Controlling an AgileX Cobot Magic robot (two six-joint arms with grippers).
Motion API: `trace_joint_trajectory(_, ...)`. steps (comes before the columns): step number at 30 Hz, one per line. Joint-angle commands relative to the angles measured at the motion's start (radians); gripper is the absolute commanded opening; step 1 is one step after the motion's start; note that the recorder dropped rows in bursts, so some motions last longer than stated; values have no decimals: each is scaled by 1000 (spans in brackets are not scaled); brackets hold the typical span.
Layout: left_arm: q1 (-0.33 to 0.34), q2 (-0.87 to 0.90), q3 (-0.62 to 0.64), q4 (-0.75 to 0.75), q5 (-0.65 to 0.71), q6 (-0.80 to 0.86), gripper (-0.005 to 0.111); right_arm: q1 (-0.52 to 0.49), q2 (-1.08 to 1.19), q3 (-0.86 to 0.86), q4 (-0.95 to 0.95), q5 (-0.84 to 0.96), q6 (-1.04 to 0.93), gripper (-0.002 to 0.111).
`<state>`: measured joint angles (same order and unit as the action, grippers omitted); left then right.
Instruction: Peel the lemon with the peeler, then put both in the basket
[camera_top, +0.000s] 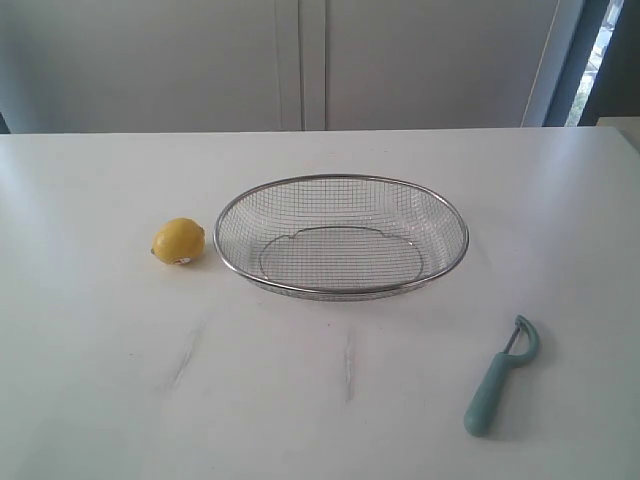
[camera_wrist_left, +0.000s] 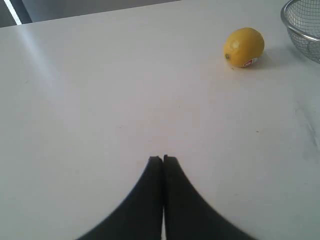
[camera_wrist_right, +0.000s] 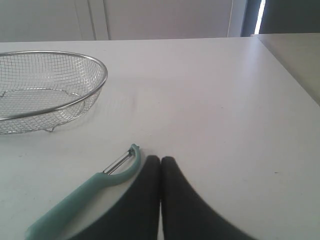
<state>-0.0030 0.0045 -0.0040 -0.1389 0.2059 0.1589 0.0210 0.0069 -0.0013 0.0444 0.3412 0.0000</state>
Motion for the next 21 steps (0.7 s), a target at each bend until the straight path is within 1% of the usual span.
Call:
trace_joint_trajectory(1, 2, -4, 4, -5, -2, -1, 0, 2, -7, 1, -3, -8, 0, 0)
trace_joint_trajectory(5, 2, -4, 4, -5, -2, -1, 0, 2, -7, 1, -8, -71, 0, 0)
trace_joint_trajectory(14, 2, -4, 4, -5, -2, -1, 0, 2, -7, 1, -10, -420, 0, 0)
trace_joint_trajectory(21, 2, -4, 4, -5, -2, -1, 0, 2, -7, 1, -8, -603, 0, 0)
